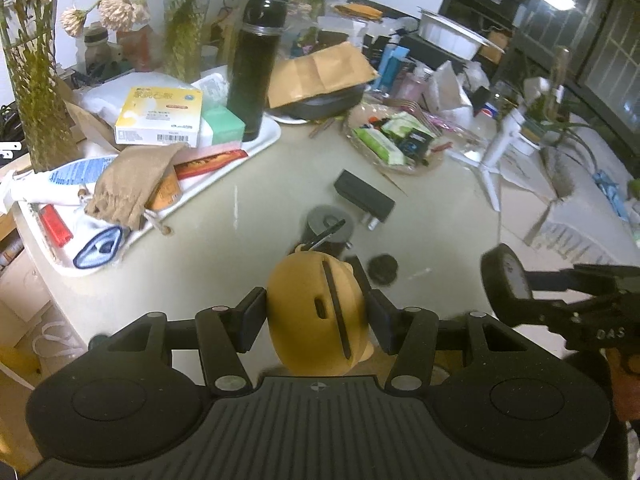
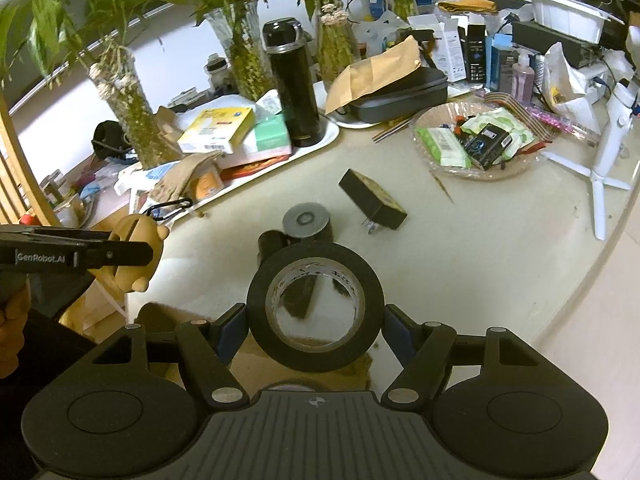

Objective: Organize rigid objects
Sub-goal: 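Carry the pouch with the left gripper into the box while the right gripper lowers the tape in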

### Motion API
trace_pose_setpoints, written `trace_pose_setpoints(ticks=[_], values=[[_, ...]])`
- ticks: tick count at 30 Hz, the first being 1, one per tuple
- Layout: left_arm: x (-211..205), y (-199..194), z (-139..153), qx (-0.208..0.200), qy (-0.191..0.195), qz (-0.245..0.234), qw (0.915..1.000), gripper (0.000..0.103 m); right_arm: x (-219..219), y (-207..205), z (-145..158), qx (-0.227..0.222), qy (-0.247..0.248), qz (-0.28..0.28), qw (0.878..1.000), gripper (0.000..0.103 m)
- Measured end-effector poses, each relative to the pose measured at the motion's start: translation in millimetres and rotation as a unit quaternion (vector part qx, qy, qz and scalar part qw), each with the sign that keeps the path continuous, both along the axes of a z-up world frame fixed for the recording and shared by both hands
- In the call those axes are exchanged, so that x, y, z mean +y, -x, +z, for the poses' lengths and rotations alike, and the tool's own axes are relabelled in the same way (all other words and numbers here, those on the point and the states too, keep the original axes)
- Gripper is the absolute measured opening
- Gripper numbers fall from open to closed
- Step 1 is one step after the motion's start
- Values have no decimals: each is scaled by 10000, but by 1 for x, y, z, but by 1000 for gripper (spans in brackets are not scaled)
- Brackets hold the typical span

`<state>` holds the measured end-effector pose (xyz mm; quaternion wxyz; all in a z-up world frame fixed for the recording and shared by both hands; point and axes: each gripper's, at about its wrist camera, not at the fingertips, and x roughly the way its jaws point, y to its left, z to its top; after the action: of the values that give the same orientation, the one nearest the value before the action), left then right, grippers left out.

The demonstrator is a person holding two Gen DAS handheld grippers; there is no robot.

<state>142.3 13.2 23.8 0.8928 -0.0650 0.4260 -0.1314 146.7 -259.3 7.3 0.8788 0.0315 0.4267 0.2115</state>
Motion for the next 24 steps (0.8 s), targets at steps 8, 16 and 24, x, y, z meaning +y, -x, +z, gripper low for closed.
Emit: trace_pose_setpoints(ticks=[8,16,24], values=[[-6,29,-6,100,-48,-166,9998,54,4,21,-4,88,-66,68,9999,74],[-12,42,-27,431,-155,-303,9985,54,14,36,-16,259,-26,258,9993,74],[-13,45,-43,673,-228,-306,9970,54,26,40,-40,506,153,480,9974,74]])
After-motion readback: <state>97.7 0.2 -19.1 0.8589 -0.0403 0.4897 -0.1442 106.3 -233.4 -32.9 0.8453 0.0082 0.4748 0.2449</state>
